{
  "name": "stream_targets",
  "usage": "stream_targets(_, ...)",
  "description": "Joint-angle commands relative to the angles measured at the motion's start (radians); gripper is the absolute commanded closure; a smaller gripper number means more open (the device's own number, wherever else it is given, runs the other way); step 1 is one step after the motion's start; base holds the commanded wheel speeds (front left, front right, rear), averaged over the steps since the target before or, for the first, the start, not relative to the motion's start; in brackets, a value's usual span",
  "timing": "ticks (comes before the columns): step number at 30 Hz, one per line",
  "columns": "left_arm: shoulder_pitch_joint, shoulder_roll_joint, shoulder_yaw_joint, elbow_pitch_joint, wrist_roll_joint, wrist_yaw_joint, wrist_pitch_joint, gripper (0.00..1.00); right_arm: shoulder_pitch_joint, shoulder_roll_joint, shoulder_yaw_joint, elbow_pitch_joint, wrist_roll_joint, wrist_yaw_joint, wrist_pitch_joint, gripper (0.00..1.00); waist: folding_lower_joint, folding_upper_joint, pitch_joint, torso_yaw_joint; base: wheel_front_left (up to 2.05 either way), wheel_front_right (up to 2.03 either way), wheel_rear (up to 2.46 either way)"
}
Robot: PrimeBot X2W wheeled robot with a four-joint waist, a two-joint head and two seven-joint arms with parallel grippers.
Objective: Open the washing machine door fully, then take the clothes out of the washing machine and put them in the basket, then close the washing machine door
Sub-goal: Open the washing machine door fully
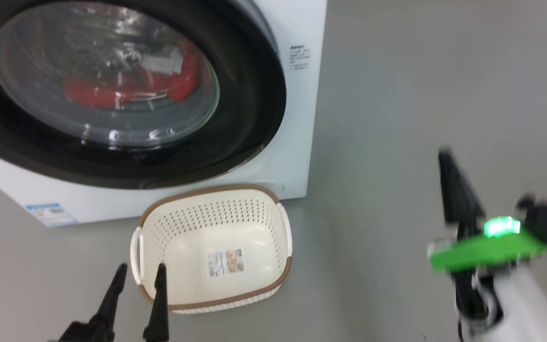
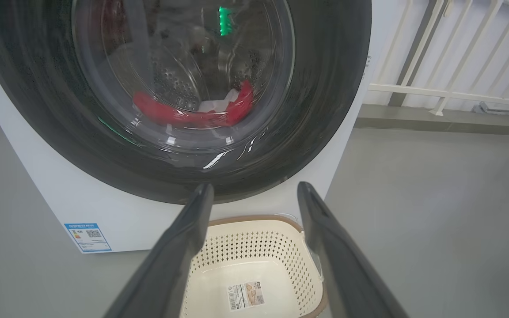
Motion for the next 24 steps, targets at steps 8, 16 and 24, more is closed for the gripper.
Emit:
stream_targets(8, -0.11, 0.008, -0.051, -0.046, -0.038, 0.01, -0.012, 0.0, -0.317, -0.07, 0.112, 0.036, 0.109, 0.0, -0.006, 1.0, 0.0, 0.0, 0.113, 0.097, 0.0, 0.0, 0.0)
stream_targets(16, -0.184, 0.008, -0.114, -0.055, -0.074, 0.015, -0.012, 0.0, -0.543, -0.169, 0.252, 0.094, 0.324, 0.0, -0.006, 1.0, 0.0, 0.0, 0.218, 0.18, 0.0, 0.0, 0.0)
stream_targets(24, -0.227, 0.008, -0.149, -0.055, -0.111, 0.021, -0.012, 0.0, -0.703, -0.288, 0.405, 0.092, 0.656, 0.0, 0.133, 1.0, 0.0, 0.0, 0.287, 0.235, 0.0, 0.0, 0.0)
